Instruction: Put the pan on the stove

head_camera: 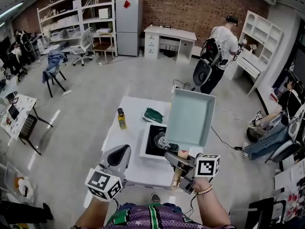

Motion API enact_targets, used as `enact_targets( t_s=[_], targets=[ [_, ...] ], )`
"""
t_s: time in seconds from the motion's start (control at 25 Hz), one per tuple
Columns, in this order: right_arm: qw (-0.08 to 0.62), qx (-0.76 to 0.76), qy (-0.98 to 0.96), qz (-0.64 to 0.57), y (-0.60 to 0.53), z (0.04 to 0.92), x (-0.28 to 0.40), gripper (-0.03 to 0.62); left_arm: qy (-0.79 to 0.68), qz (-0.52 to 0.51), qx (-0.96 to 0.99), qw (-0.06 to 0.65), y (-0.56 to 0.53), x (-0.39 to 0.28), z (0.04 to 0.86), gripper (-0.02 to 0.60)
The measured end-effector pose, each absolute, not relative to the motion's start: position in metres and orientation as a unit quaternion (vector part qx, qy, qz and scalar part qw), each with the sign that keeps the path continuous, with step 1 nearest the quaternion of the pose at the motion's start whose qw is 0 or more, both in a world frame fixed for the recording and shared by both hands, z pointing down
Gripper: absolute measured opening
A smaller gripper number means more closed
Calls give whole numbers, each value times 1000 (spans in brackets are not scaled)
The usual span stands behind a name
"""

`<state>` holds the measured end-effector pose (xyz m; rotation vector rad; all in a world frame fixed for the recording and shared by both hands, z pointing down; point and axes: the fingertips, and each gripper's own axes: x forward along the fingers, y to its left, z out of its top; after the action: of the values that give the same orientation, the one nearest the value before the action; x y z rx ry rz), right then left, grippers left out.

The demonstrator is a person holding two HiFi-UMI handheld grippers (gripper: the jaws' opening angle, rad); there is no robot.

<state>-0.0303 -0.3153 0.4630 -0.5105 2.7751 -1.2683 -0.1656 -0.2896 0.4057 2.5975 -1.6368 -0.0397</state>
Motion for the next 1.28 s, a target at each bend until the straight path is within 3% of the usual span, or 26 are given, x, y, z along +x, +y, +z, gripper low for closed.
enact_targets(
  t_s=[1.28],
  targets=[
    [5,-90,847,-523,-366,570,-35,69,-579,4,814,51,-314,-128,432,17]
  ],
)
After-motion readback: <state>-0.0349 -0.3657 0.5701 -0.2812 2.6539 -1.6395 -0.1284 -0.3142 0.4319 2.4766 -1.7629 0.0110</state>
